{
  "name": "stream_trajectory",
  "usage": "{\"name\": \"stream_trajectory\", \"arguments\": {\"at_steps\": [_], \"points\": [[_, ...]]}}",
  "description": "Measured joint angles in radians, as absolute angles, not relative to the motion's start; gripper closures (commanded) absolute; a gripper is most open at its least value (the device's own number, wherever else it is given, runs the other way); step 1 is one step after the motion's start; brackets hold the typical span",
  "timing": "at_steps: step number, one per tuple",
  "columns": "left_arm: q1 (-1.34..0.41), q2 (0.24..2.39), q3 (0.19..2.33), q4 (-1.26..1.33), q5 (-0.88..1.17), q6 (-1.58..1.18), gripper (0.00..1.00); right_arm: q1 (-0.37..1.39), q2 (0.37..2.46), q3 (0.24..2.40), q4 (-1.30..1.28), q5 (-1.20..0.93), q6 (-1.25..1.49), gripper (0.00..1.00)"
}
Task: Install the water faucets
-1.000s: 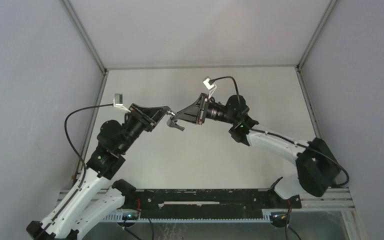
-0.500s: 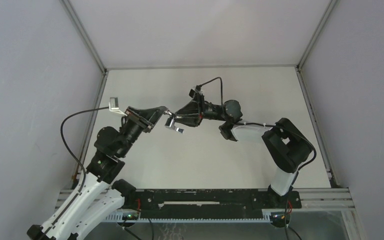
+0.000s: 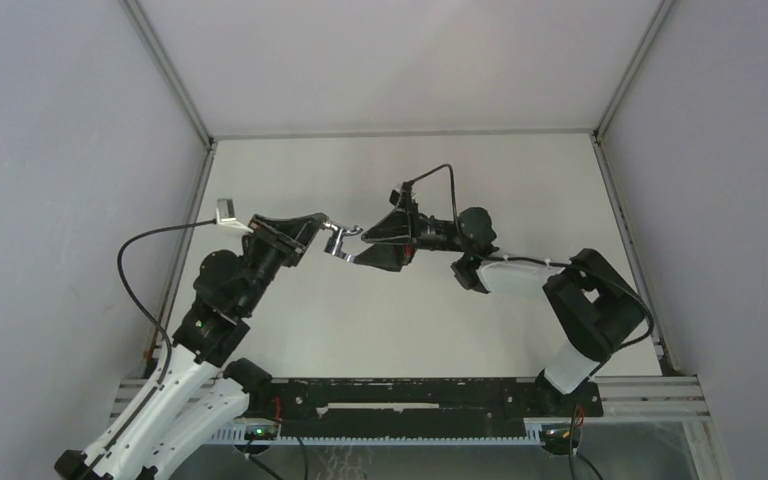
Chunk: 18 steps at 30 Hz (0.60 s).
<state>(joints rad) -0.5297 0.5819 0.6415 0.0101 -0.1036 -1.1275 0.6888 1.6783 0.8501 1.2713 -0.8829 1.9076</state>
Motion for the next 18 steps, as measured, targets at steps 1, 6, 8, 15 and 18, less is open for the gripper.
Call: {"name": "stream_trajectory", "arguments": {"at_steps": [1,6,8,15,18], "points": [[-0.53,0.582,0.643,-0.002,-0.105,-1.125,1.0,0.684,1.652,0.824,1.221,-0.883,1.869,0.22],[-0.53,0.582,0.654,-0.072,-0.114,-1.141,1.0,0.661,1.411,0.806,0.735,-0.826,1.464,0.21],[-0.53,0.583,0.675,-0.111,-0.118,-1.156,1.0,0.671,1.309,0.846,0.513,-0.739,1.245,0.21],[-0.53,0.602,0.779,-0.217,-0.122,-1.201,1.0,0.924,1.04,0.909,0.119,-0.244,0.394,0.18],[-0.53,0.61,0.816,-0.261,-0.123,-1.211,1.0,1.075,1.009,0.849,0.154,-0.033,0.014,0.16]]}}
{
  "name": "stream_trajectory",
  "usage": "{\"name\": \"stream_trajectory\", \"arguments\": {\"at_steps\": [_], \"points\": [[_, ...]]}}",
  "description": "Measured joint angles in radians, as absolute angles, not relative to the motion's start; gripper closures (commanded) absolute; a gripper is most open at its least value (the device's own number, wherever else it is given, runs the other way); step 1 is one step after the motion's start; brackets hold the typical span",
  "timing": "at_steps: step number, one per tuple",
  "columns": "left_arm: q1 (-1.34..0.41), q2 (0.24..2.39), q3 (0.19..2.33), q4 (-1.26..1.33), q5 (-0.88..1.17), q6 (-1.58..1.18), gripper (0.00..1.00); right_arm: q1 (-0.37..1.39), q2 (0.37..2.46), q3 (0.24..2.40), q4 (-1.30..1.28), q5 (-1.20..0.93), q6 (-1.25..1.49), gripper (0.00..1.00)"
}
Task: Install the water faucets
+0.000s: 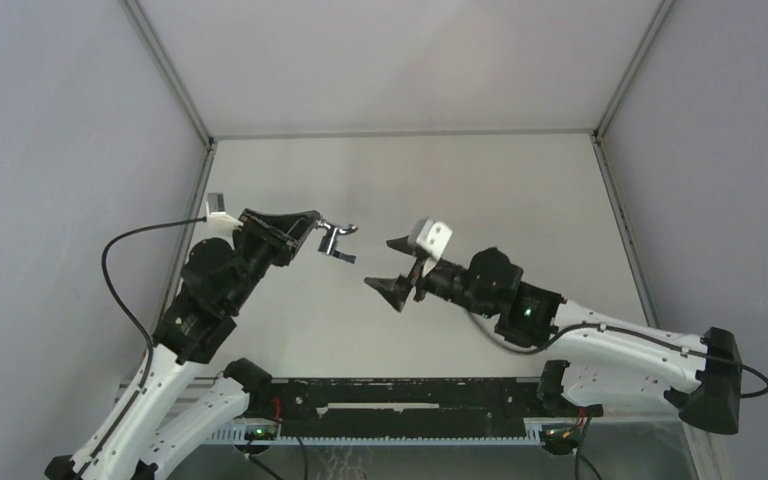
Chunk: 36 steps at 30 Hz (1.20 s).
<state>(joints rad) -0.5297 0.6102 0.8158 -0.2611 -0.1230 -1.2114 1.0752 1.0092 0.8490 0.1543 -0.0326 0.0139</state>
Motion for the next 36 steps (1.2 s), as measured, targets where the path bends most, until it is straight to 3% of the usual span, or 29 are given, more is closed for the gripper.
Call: {"name": "stream_trajectory", "arguments": {"at_steps": [7,14,19,30,36], "points": [[-0.53,0.631,0.865,-0.343,-0.124,-1.232,1.0,1.224,1.126,0.659,0.392,0.26,-0.645,0.14],[-0.53,0.646,0.866,-0.377,-0.121,-1.241,1.0,1.258,1.29,0.65,0.663,0.357,-1.058,0.13],[-0.53,0.647,0.866,-0.387,-0.12,-1.242,1.0,1.259,1.393,0.654,0.822,0.379,-1.22,0.14],[-0.53,0.648,0.866,-0.392,-0.118,-1.242,1.0,1.232,1.457,0.71,0.915,0.347,-1.333,0.19],[-0.53,0.656,0.866,-0.392,-0.105,-1.242,1.0,1.233,1.475,0.727,0.924,0.315,-1.354,0.32]]}}
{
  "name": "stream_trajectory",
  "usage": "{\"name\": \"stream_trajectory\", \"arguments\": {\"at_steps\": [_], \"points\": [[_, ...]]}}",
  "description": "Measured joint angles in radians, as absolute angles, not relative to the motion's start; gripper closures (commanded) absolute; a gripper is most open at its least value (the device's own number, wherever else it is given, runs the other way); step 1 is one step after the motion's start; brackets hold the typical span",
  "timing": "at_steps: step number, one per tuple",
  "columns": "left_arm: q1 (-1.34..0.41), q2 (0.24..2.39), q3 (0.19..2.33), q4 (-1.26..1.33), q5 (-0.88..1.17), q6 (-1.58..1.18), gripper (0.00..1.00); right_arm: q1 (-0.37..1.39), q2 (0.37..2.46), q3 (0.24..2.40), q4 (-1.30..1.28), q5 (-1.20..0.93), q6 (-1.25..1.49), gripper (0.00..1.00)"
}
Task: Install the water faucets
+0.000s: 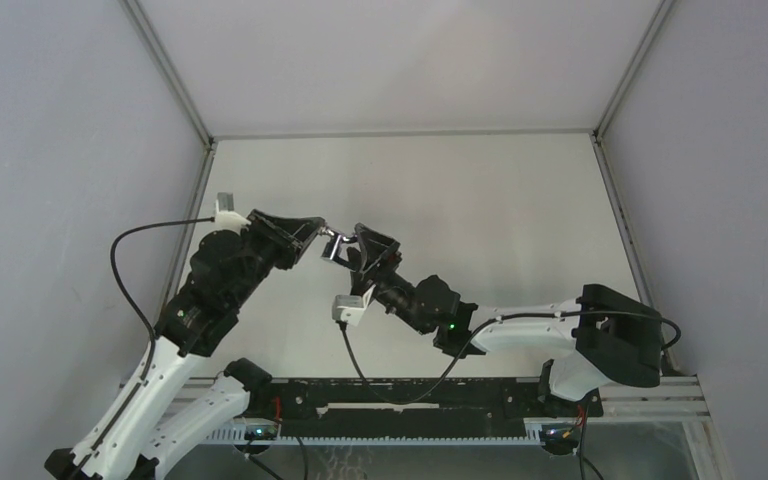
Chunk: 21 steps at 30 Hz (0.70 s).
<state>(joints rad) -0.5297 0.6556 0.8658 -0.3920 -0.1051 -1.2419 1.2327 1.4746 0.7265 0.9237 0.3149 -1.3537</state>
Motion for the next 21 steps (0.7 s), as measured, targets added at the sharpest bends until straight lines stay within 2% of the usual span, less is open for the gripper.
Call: {"name": "stream_trajectory", "arguments": {"at_steps": [3,7,15,21], "points": [[-0.53,0.664,0.866,-0.392,-0.1,-1.242,1.0,1.235,1.481,0.729,0.921,0.302,-1.355,0.45],[-0.53,0.667,0.866,-0.398,-0.098,-1.24,1.0,1.235,1.477,0.732,0.907,0.286,-1.307,0.54],[-0.528,0.674,0.866,-0.385,-0.08,-1.242,1.0,1.206,1.362,0.803,0.701,0.17,-0.988,0.57],[-0.528,0.676,0.866,-0.361,-0.067,-1.242,1.0,1.111,1.307,0.849,0.571,-0.032,-0.605,0.6]]}}
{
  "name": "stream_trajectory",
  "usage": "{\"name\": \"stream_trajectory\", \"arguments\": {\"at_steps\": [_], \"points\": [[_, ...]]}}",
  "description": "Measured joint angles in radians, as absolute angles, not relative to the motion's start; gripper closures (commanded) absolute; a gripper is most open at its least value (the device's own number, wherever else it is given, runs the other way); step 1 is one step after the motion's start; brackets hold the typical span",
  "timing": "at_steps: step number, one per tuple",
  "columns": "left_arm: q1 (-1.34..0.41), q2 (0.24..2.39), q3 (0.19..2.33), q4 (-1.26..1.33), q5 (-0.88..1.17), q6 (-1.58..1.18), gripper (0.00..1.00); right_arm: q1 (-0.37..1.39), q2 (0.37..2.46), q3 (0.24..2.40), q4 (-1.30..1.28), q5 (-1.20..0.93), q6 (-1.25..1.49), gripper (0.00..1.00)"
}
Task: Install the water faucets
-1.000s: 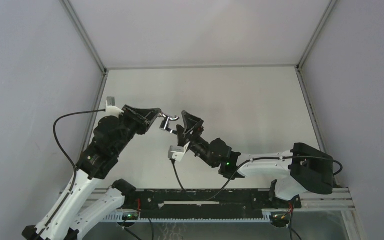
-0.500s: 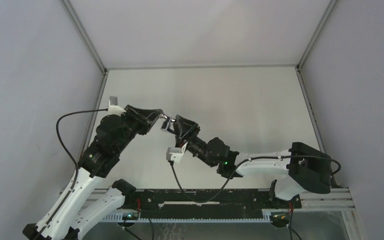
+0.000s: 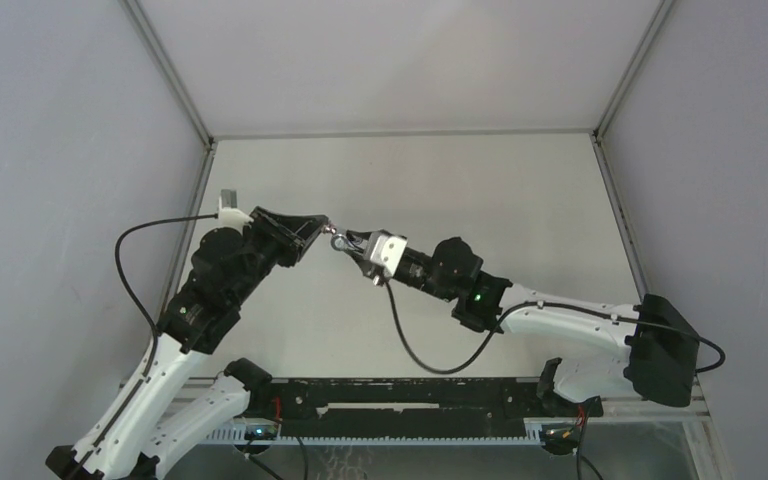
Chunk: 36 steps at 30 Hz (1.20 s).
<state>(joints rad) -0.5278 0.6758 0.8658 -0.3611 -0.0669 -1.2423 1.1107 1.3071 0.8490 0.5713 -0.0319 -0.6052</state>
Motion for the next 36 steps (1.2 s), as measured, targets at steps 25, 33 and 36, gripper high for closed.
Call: {"name": "stream_trajectory", "arguments": {"at_steps": [25,33,36], "points": [[-0.528,0.644,0.864,-0.301,-0.041,-1.211,1.0,0.641,1.583,0.912,0.95,-0.713,1.276,0.21],[-0.528,0.632,0.864,-0.297,-0.042,-1.205,1.0,0.715,1.216,0.909,0.449,-0.443,0.79,0.0],[-0.528,0.633,0.864,-0.297,-0.042,-1.205,1.0,0.891,1.104,0.91,0.364,-0.222,0.448,0.0]]}}
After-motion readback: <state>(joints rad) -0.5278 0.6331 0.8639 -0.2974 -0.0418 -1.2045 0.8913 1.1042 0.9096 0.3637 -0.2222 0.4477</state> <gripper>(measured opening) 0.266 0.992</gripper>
